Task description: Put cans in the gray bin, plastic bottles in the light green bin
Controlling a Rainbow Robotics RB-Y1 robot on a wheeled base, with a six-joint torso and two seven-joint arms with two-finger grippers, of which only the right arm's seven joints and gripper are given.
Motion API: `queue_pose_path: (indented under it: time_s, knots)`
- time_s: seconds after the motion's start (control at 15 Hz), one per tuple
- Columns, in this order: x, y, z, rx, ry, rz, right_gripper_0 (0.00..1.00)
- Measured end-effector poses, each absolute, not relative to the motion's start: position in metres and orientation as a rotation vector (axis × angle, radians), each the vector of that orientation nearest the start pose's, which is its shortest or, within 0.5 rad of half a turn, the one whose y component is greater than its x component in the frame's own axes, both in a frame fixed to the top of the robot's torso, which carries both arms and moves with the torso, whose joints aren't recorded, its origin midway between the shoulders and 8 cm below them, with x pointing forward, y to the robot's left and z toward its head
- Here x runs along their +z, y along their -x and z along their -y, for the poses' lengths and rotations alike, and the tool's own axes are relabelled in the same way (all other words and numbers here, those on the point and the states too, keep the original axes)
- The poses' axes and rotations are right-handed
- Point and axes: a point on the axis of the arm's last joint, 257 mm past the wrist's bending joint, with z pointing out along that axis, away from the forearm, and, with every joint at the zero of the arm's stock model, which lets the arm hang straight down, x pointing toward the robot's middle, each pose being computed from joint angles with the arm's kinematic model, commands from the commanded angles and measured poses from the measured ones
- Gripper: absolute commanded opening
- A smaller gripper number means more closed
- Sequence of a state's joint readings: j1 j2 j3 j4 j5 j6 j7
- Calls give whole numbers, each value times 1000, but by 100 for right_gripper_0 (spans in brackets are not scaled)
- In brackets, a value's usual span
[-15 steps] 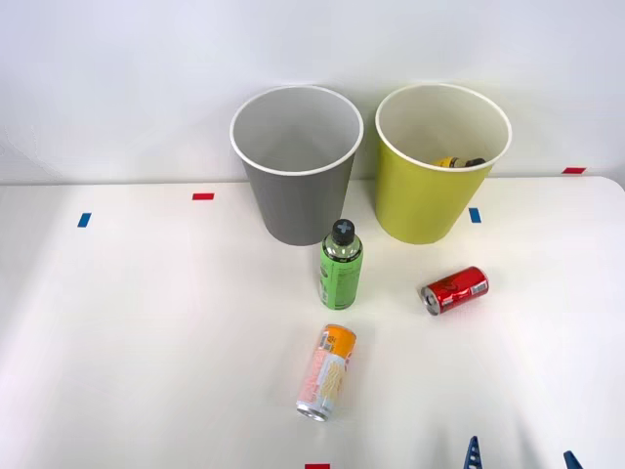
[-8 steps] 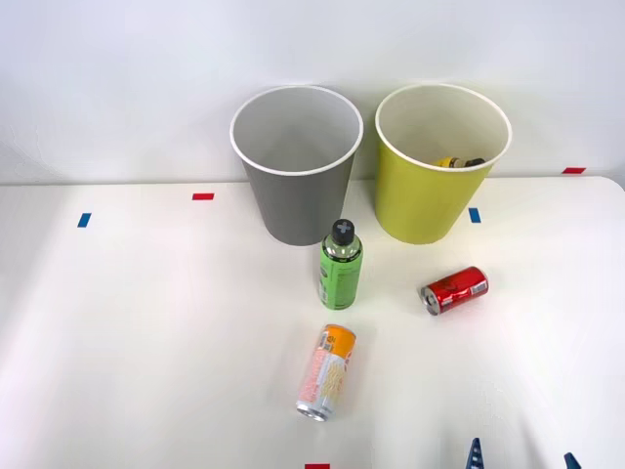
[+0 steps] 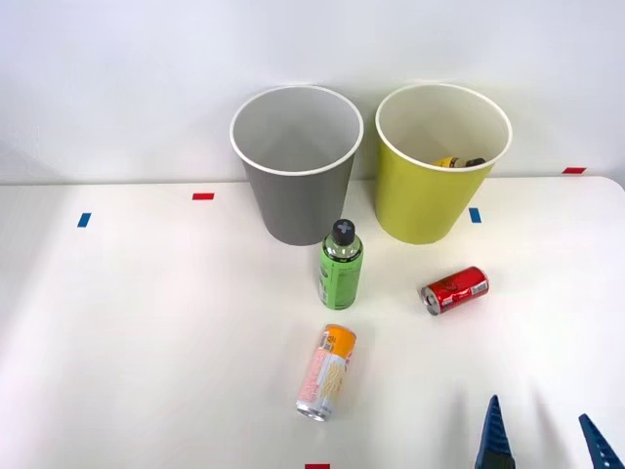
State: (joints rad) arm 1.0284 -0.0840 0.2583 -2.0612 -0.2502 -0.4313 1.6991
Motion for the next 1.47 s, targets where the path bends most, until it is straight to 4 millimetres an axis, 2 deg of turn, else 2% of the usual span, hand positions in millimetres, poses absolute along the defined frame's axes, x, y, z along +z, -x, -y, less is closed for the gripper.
queue_pose_path:
  time_s: [0.33,0.6,0.8,1.0,1.13,1.47]
  knots:
    - [-248,-276,281,-50,-240,-1770,100]
    - [-236,-285,290,-2,-264,-1950,100]
    - [-227,-300,302,92,-434,-1977,100]
    - [-233,-309,302,191,-652,-2011,100]
    - [-238,-313,301,218,-809,-2043,100]
    - [-223,-339,285,256,-1006,-2067,100]
